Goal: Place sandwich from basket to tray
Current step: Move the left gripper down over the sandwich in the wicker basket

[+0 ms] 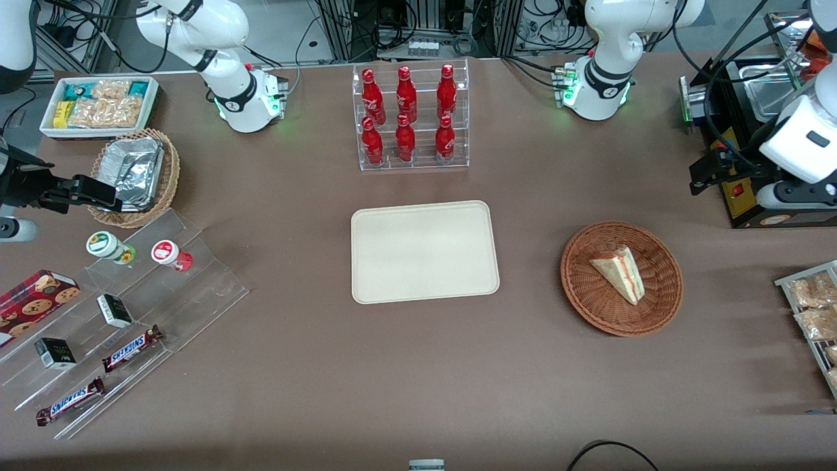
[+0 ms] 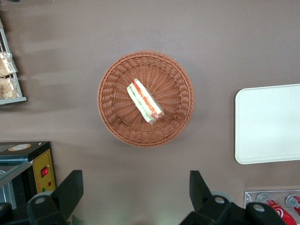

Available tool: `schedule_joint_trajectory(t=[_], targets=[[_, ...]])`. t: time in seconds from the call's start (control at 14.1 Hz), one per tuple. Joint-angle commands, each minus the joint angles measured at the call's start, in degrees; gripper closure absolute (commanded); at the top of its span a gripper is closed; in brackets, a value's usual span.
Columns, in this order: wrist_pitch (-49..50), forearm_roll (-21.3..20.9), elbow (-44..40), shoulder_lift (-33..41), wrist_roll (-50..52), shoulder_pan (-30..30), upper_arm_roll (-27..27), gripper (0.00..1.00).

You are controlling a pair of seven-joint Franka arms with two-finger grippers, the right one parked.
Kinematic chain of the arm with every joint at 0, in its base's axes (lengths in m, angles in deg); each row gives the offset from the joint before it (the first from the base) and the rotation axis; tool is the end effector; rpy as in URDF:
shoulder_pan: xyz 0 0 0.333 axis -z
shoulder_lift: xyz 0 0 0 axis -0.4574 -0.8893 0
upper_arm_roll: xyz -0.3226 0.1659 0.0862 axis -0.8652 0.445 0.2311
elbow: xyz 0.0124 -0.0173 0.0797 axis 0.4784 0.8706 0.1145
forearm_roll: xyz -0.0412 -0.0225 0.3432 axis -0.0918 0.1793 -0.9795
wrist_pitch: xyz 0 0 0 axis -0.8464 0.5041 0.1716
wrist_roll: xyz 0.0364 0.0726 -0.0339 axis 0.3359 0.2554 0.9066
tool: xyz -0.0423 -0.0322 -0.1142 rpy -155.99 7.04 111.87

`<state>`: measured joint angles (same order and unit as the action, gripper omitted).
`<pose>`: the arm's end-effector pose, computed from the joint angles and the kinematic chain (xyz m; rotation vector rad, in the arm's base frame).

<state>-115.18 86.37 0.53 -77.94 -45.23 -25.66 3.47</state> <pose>0.5062 -0.0413 0.6693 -3.1300 0.0252 0.0531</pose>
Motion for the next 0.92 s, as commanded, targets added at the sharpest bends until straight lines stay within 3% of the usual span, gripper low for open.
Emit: schedule_joint_trajectory(t=[0.0,0.35,0.57,0.85], targets=[[0.9,-0.1,-0.6,0.4,0.7,0.0,0.1,0.00],[-1.7,-0.4,3.0,-1.5,0.8,-0.3,0.1,0.00],[-12.1,-0.3,12.1,-1.1,1.3,-0.4,0.1,0.00],[-24.5,-0.2,21.8,-1.5,12.0,0.1,-0.1,0.00]])
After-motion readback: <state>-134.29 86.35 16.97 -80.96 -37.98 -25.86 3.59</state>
